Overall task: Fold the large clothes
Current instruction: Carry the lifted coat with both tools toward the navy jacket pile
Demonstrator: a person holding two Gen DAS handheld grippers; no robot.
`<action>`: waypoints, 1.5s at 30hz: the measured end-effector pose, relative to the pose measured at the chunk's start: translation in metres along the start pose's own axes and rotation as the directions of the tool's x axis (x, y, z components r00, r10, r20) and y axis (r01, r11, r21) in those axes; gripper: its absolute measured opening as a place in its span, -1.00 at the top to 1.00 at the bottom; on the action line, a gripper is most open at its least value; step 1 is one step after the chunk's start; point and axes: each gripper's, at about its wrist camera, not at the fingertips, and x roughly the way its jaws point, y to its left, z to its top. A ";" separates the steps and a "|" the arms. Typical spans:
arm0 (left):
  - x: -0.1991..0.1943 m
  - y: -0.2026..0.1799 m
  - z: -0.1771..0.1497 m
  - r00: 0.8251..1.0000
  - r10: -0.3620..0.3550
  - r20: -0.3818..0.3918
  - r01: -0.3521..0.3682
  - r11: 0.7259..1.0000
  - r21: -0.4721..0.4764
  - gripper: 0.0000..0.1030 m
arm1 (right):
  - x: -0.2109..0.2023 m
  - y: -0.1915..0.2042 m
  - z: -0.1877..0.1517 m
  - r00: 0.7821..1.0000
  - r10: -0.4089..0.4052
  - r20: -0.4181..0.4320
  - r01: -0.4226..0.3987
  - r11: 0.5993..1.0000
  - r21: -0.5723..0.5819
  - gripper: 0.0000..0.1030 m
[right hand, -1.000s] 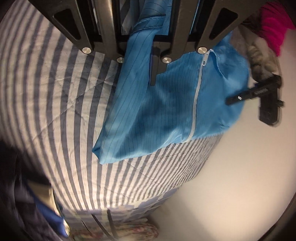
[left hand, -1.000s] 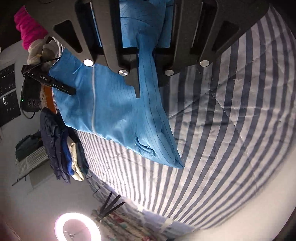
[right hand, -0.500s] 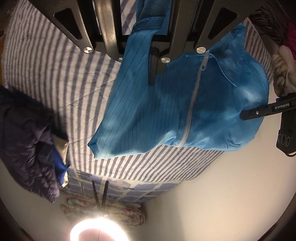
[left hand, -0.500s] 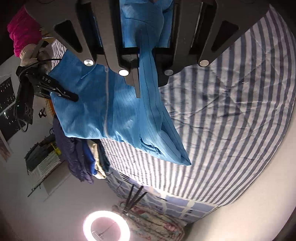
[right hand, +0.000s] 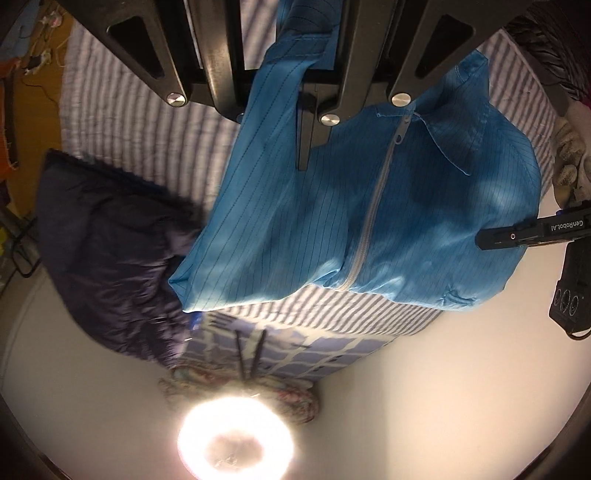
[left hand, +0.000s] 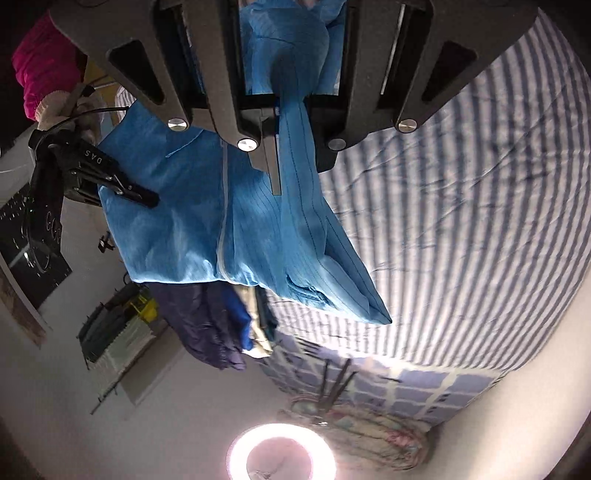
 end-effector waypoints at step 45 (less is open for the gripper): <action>0.331 -0.135 0.293 1.000 0.006 0.011 -0.007 0.991 0.133 0.89 | 0.123 -0.390 0.164 0.971 -0.240 0.024 0.221 0.926 0.305 0.88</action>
